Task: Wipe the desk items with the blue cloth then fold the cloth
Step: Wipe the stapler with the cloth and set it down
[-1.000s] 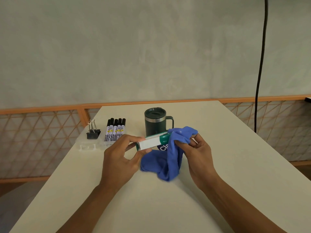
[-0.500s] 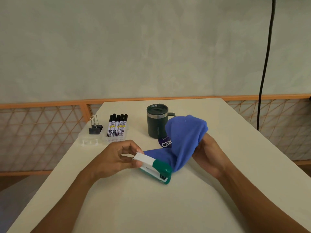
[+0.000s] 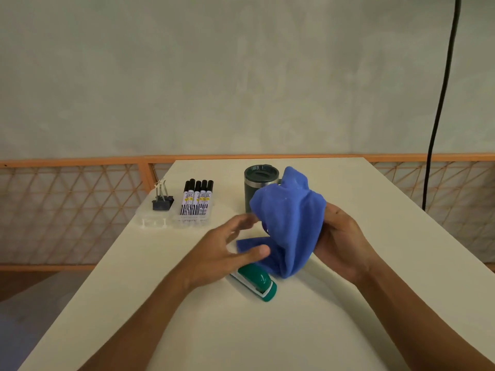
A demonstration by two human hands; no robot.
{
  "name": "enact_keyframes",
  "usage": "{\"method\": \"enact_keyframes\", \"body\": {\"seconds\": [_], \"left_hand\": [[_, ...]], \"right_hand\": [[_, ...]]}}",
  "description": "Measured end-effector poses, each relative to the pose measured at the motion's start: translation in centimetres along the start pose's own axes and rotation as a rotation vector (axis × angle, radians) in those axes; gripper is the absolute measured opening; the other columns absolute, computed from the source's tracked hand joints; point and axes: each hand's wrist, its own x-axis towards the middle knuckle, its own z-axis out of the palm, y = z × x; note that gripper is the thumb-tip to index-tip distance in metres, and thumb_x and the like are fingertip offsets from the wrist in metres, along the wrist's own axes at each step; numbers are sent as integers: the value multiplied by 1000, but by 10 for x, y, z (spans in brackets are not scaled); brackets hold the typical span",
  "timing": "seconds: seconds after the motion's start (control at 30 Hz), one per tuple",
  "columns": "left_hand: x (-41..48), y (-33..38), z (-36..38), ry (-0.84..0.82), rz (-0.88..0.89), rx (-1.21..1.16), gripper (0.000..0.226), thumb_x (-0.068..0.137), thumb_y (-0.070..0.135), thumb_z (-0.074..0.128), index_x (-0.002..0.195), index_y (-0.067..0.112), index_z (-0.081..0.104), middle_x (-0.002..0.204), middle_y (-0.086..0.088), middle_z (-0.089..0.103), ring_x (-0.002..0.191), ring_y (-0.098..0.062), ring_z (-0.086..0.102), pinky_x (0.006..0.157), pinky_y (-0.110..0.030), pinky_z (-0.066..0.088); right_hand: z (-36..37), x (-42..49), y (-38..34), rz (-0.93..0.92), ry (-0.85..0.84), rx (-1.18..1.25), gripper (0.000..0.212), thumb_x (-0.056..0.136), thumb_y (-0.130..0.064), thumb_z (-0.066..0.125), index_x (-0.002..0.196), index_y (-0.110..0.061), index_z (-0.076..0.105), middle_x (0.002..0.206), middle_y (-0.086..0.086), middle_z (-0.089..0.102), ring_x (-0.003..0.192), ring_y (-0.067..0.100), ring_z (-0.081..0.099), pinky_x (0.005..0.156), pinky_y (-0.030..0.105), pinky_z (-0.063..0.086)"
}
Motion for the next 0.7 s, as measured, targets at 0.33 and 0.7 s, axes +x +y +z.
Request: {"method": "enact_keyframes", "body": {"seconds": [0.33,0.7], "left_hand": [[20,1,15,93,86,-15,22,102,31,74,98,13,62,103,1,77,104,-17,72,102,-39,56],[30,-3,6,284,96,130,26,92,21,85,110,39,80,85,12,77,77,-2,67,77,-15,52]], "right_hand": [[-4,1,-29,-445,123,-692,24,105,-4,64,122,-15,76,119,-1,78,114,14,73,100,27,53],[-7,1,-26,-621,398,-854,6,100,-11,70,104,-15,70,131,-13,69,114,15,71,93,34,61]]}}
